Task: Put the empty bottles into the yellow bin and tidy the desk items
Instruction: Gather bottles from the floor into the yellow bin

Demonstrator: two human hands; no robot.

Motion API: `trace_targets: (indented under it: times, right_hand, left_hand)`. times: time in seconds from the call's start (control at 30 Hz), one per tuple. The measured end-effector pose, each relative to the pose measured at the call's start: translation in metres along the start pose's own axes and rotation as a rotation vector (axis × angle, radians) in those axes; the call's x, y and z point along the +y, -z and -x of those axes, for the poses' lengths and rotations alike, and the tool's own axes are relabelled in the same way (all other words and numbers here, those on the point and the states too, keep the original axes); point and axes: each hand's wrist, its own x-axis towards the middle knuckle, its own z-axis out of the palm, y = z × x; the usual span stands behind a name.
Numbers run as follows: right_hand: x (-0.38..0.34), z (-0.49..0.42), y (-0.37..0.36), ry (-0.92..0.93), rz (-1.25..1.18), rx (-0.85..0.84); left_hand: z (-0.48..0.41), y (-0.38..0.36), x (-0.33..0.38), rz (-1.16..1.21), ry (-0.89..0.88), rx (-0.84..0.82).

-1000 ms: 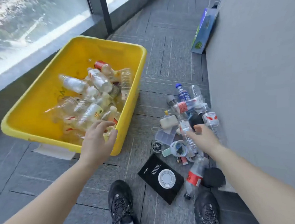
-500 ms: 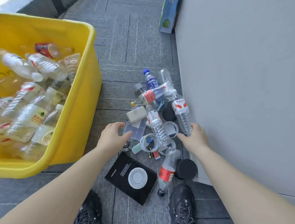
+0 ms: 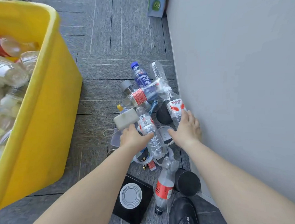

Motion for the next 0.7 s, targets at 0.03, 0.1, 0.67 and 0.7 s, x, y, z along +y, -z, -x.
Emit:
trace_targets:
  times: [0.03, 0.1, 0.67, 0.7]
  right_hand:
    - [0.0, -0.005, -0.002, -0.02, -0.002, -0.002]
    - [0.0, -0.013, -0.007, -0.068, -0.014, -0.006]
    - [-0.005, -0.027, -0.005, -0.192, -0.19, 0.062]
    - [-0.007, -0.025, -0.003, -0.189, -0.238, 0.069]
  left_hand:
    - [-0.006, -0.005, 0.002, 0.009, 0.032, -0.023]
    - [-0.018, -0.015, 0.005, 0.044, 0.1, -0.073]
    - [-0.033, -0.023, 0.026, 0.292, 0.218, -0.149]
    - [-0.028, -0.016, 0.025, 0.307, 0.205, -0.152]
